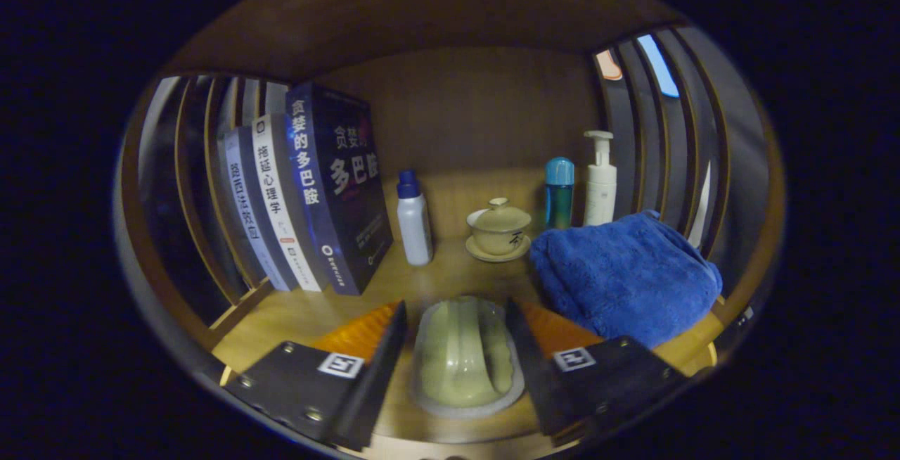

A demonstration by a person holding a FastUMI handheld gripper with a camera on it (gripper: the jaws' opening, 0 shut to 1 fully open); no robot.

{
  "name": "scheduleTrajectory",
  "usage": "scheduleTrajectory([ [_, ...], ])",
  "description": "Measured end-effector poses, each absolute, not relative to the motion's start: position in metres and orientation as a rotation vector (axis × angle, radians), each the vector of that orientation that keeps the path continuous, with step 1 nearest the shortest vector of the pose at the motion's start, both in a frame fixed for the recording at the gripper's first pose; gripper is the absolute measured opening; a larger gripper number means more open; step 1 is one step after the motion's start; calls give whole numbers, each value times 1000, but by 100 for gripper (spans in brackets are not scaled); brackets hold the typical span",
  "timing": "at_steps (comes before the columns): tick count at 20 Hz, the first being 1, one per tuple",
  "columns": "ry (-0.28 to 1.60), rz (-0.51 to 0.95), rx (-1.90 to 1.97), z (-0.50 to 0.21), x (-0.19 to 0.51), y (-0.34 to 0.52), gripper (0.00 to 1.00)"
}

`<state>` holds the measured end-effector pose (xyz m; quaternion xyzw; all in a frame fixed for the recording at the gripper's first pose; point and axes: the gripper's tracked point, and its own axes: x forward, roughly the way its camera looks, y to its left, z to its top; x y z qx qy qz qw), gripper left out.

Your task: Pull open the drawer, take out the items inside it, and place them on the countertop above the cabinet.

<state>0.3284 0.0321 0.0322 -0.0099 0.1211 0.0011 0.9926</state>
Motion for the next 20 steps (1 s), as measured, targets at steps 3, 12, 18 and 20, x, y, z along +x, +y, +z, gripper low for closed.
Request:
scheduleTrajectory([
  [3, 221, -17, -8, 48, 301, 32, 99],
  [12, 172, 53, 4, 82, 181, 43, 99],
  [18, 118, 49, -57, 86, 88, 37, 99],
  [20, 87, 49, -85, 84, 60, 33, 99],
])
